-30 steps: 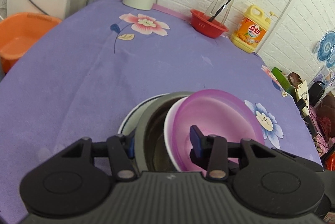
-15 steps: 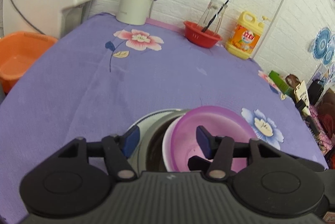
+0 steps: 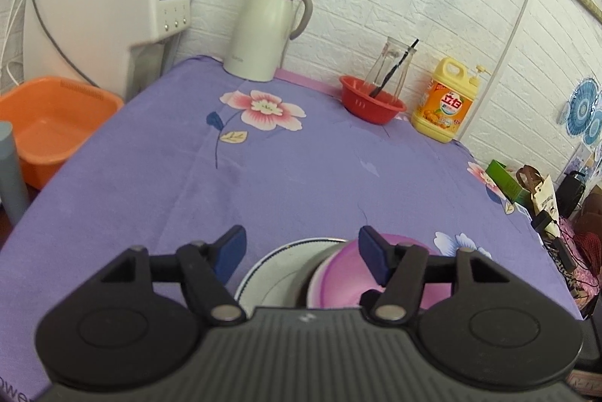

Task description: Organize plates and bowls

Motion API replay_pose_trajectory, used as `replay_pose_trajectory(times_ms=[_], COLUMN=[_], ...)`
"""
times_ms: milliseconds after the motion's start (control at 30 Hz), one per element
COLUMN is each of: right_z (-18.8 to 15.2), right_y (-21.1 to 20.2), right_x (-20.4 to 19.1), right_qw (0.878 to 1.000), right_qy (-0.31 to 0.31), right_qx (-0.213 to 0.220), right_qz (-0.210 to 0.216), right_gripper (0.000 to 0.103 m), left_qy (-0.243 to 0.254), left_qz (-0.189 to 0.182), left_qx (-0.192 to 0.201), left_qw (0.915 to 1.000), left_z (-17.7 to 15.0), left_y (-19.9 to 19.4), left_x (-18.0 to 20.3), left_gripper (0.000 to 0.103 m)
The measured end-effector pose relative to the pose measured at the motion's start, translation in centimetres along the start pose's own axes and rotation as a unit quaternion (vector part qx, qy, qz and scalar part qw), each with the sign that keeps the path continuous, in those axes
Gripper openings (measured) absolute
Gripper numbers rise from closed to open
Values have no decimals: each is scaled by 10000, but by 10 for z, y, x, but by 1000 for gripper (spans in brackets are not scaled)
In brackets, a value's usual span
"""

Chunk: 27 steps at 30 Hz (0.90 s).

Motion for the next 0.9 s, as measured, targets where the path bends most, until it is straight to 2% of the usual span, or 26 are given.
replay_pose_trajectory(times_ms=[100,167,233,367,700,900], right_z=[1,2,2,6,0,-26], right_y=[9,7,3,2,-35,-75], right_x=[-8,-8,3,2,23,27], right_qw=[9994,9994,9999,9999,9987,9968], right_qy=[-240,-241,-5,-27,184,341], right_qx=[-208,-73,133,115,414,583], right_qz=[167,229,10,33,-232,-437], right_gripper=[103,103,103,103,103,103], left_qy=[-59,-38,6,-24,68,294], left_qz=[-10,-16,-1,39,73,-83], left_qx=[-10,13,65,52,-30,62], left_qw=[10000,10000,10000,10000,9999,9995], left_z=[2,2,2,2,-8,-37], left_y=[0,-3,-6,-5,-11,-43], left_x=[1,3,4,6,15,33], left_gripper=[64,64,64,65,66,71])
Point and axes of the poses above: each gripper's, at about its wrist camera, not at the fingertips, and y roughly the way its jaws point, x to its right, z to its top, the point moved 1 cm from there along y, roughly the way its jaws point, and after that the axes turned 12 degrees about -y, right-handed, at the moved point
